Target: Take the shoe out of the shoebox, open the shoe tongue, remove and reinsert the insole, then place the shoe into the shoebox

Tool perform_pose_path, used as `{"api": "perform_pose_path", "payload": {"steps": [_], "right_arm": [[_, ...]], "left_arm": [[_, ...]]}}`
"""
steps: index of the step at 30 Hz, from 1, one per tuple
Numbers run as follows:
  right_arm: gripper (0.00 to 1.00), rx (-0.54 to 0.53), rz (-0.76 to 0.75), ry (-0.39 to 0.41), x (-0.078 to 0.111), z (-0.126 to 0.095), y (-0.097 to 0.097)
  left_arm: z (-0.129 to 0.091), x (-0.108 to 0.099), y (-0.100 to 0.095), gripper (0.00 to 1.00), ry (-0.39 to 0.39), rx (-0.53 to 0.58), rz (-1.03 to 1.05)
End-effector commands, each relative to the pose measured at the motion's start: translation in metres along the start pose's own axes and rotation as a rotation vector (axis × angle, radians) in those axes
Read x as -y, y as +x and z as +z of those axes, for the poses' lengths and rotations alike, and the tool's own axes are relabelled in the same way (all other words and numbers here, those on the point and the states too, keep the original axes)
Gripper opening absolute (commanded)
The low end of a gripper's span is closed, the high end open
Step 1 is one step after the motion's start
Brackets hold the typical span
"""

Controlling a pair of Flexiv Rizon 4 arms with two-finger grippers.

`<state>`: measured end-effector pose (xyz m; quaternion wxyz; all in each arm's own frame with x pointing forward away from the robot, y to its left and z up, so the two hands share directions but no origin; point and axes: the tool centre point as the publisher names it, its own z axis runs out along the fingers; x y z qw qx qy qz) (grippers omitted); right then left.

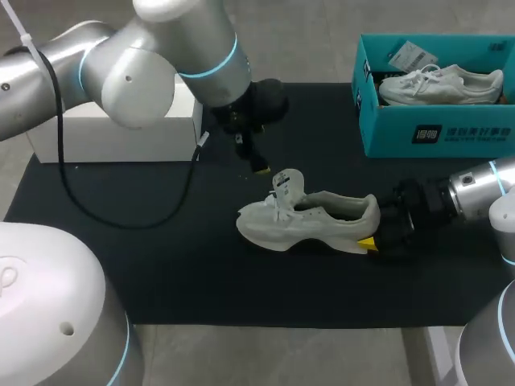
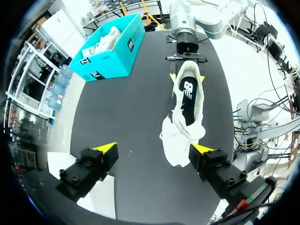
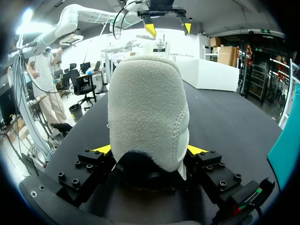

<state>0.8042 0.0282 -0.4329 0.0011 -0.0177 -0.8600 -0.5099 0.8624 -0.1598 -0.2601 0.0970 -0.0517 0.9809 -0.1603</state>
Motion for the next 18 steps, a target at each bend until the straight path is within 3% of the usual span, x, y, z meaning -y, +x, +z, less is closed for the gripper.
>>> {"api": "perform_pose_path", "payload": {"steps": [1, 2, 12, 18], "right_arm": [[0.00, 0.000, 0.000, 0.003, 0.002, 0.001, -0.001], [0.00, 0.000, 0.000, 0.003, 0.002, 0.001, -0.001], [0.00, 0.000, 0.000, 0.003, 0.002, 0.001, -0.001], [0.00, 0.000, 0.000, 0.003, 0.002, 0.001, -0.001]], "left_arm": [[0.002, 0.014, 0.010, 0.30, -0.080, 0.022, 0.004], [0.001, 0.017, 0.012, 0.00, -0.086, 0.012, 0.017], [0.001, 0.041, 0.025, 0.00, -0.112, -0.026, 0.105], [-0.009, 0.051, 0.028, 0.00, -0.073, 0.000, 0.135]]}}
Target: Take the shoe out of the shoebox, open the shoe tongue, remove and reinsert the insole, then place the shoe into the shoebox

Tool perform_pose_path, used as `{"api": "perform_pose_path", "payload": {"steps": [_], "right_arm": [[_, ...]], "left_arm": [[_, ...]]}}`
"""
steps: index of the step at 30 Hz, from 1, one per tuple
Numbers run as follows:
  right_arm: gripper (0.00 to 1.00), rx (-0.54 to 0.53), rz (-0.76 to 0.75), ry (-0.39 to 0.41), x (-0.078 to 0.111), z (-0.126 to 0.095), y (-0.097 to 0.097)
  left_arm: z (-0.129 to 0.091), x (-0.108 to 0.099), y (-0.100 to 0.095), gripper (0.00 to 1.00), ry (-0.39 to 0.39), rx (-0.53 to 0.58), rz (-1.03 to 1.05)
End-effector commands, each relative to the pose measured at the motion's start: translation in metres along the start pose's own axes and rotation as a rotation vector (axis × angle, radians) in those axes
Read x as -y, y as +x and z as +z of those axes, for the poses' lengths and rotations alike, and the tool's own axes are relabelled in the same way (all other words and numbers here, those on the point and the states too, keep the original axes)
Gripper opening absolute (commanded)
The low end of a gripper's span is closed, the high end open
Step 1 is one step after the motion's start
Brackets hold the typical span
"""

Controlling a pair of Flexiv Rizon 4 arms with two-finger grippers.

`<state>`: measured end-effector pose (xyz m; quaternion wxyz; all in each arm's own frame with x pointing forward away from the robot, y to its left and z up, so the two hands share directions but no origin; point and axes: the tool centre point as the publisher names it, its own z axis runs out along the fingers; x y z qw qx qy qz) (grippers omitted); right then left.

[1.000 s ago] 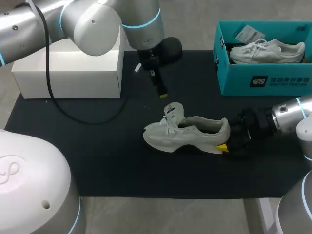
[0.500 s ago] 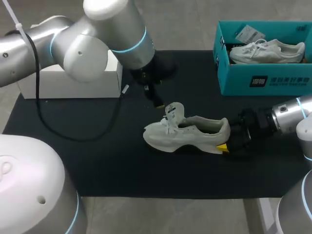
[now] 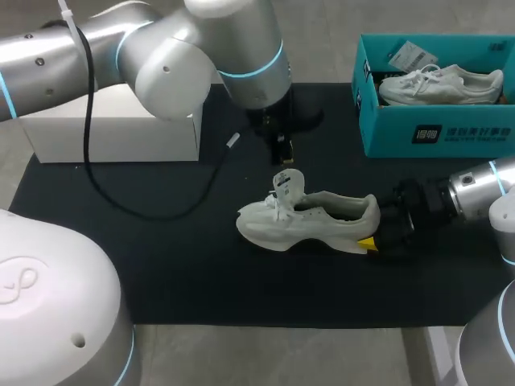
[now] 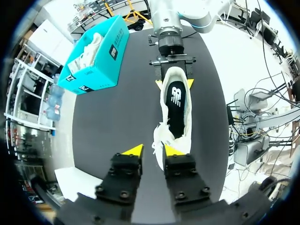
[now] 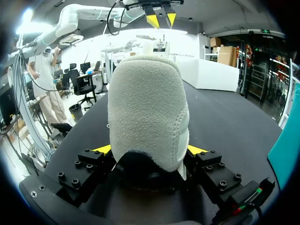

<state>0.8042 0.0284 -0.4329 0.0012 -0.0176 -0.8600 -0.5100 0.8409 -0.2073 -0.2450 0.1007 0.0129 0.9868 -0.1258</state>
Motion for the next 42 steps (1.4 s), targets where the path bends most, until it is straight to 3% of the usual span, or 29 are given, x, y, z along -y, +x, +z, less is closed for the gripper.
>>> {"api": "perform_pose_path", "payload": {"steps": [1, 29, 35, 42], "right_arm": [[0.00, 0.001, 0.000, 0.004, 0.002, 0.000, -0.001], [0.00, 0.001, 0.000, 0.004, 0.002, 0.000, -0.001], [0.00, 0.001, 0.000, 0.004, 0.002, 0.000, -0.001], [0.00, 0.001, 0.000, 0.004, 0.002, 0.000, -0.001]], "left_arm": [[-0.005, 0.003, 0.003, 0.00, -0.017, 0.010, -0.001], [-0.005, 0.003, 0.003, 0.00, -0.017, 0.010, -0.001], [0.008, 0.012, -0.002, 0.00, -0.063, 0.007, 0.027], [0.026, 0.032, 0.003, 0.00, -0.029, -0.006, 0.091]]}}
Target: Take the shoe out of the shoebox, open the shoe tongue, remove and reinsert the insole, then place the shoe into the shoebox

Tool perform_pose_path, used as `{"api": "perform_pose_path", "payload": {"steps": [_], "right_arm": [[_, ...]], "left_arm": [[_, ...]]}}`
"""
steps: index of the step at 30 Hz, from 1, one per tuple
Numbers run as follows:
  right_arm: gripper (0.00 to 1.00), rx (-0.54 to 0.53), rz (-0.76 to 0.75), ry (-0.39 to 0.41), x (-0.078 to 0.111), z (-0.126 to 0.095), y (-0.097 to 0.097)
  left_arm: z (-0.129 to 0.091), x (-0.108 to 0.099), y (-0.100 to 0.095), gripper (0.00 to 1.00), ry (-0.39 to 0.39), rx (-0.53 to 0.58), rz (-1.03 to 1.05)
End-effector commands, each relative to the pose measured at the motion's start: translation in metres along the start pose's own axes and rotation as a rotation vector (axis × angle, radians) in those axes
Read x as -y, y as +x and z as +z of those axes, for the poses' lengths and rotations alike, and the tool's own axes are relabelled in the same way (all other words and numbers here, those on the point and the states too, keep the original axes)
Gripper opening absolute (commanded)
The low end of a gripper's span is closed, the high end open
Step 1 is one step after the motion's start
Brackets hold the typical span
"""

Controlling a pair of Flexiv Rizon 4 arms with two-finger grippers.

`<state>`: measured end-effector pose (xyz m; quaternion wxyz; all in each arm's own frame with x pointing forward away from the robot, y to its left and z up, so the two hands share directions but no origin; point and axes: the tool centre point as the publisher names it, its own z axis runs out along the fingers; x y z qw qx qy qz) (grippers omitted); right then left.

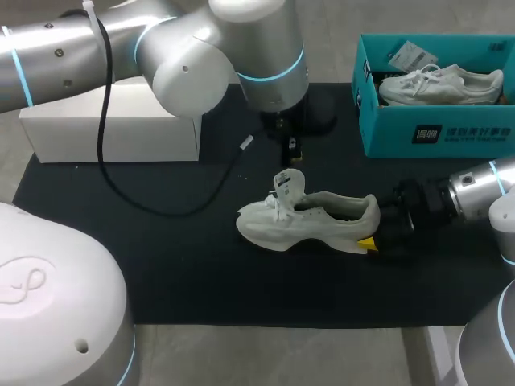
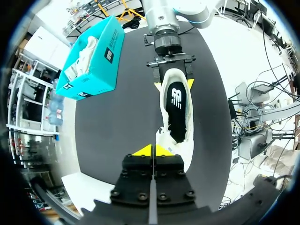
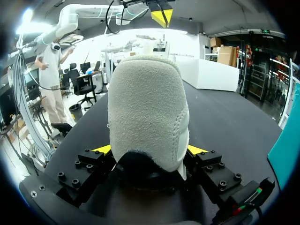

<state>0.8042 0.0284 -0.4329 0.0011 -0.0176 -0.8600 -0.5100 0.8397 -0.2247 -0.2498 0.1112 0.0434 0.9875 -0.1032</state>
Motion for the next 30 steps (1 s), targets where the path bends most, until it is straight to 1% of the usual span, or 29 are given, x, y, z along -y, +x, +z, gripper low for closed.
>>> {"api": "perform_pose_path", "payload": {"steps": [1, 5, 7, 12, 16, 19, 23, 25, 26, 28, 30], "right_arm": [[0.00, 0.001, 0.000, 0.004, 0.002, 0.000, -0.001], [0.00, 0.001, 0.000, 0.004, 0.002, 0.000, -0.001], [0.00, 0.001, 0.000, 0.004, 0.002, 0.000, -0.001], [0.00, 0.001, 0.000, 0.004, 0.002, 0.000, -0.001], [0.00, 0.001, 0.000, 0.004, 0.002, 0.000, -0.001], [0.00, 0.001, 0.000, 0.004, 0.002, 0.000, -0.001], [0.00, 0.001, 0.000, 0.004, 0.002, 0.000, -0.001], [0.00, 0.001, 0.000, 0.004, 0.002, 0.000, -0.001], [0.00, 0.001, 0.000, 0.004, 0.002, 0.000, -0.001], [0.00, 0.001, 0.000, 0.004, 0.002, 0.000, -0.001], [0.00, 0.001, 0.000, 0.004, 0.002, 0.000, -0.001]], "left_arm": [[0.021, 0.023, 0.001, 0.00, 0.013, -0.033, 0.036], [0.040, 0.048, 0.010, 0.00, 0.027, -0.065, 0.075], [0.049, 0.058, 0.015, 0.00, 0.017, -0.072, 0.092], [0.069, 0.073, 0.027, 0.00, 0.024, -0.104, 0.136], [0.082, 0.077, 0.035, 0.00, 0.010, -0.122, 0.158], [0.092, 0.078, 0.037, 0.00, -0.006, -0.131, 0.157], [0.103, 0.078, 0.038, 0.00, -0.055, -0.138, 0.157], [0.109, 0.076, 0.038, 0.00, -0.097, -0.139, 0.157], [0.110, 0.075, 0.039, 0.00, -0.098, -0.142, 0.156], [0.111, 0.071, 0.041, 0.00, -0.122, -0.143, 0.155], [0.108, 0.067, 0.044, 0.00, -0.119, -0.143, 0.154]]}}
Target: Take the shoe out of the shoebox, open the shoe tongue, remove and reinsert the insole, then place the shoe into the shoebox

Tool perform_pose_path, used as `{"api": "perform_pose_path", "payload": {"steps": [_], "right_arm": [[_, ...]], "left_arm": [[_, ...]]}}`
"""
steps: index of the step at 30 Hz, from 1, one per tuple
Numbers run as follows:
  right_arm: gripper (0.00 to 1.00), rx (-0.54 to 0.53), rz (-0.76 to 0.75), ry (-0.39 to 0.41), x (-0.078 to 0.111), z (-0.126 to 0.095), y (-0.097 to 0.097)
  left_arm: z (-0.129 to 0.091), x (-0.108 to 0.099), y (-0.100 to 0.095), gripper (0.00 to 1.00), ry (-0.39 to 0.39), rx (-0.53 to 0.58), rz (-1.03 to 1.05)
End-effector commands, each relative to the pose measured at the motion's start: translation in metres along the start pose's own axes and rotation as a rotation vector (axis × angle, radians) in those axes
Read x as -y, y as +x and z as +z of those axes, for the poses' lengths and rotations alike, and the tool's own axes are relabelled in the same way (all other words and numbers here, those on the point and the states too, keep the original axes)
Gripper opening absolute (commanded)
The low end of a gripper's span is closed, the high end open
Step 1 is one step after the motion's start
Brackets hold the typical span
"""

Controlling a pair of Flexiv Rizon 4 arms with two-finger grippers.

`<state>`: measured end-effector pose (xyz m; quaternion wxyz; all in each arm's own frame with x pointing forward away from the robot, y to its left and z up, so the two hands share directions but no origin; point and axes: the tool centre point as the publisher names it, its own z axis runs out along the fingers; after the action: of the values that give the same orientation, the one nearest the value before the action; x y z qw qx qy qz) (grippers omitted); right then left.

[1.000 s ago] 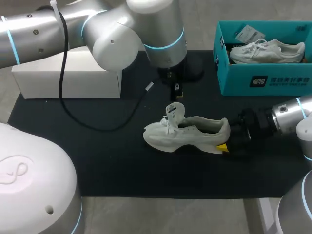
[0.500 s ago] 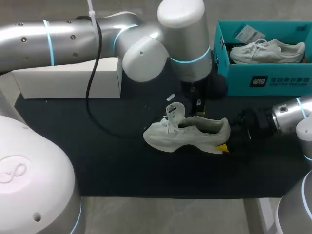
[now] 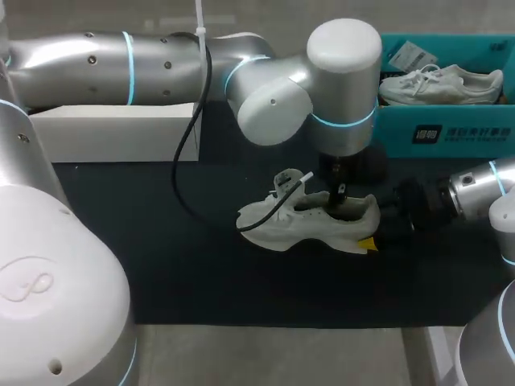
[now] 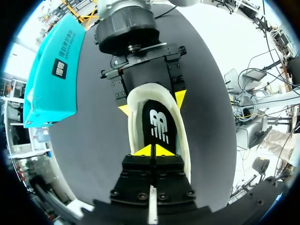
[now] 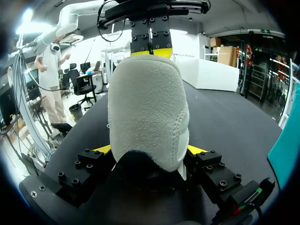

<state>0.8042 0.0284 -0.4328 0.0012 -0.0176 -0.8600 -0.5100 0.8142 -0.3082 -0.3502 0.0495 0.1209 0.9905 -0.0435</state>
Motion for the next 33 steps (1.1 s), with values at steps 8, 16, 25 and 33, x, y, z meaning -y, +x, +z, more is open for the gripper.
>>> {"api": "perform_pose_path", "payload": {"steps": [8, 16, 25, 33], "right_arm": [[0.00, 0.001, 0.000, 0.004, 0.002, 0.000, -0.001], [0.00, 0.001, 0.000, 0.004, 0.002, 0.000, -0.001], [0.00, 0.001, 0.000, 0.004, 0.002, 0.000, -0.001], [0.00, 0.001, 0.000, 0.004, 0.002, 0.000, -0.001]], "left_arm": [[0.012, -0.015, 0.018, 0.00, -0.060, -0.027, -0.039], [0.029, -0.029, 0.019, 0.00, -0.051, -0.072, -0.080], [0.013, -0.024, 0.024, 0.00, -0.003, -0.089, -0.050], [0.015, -0.007, 0.003, 0.00, -0.030, -0.048, -0.017]]}}
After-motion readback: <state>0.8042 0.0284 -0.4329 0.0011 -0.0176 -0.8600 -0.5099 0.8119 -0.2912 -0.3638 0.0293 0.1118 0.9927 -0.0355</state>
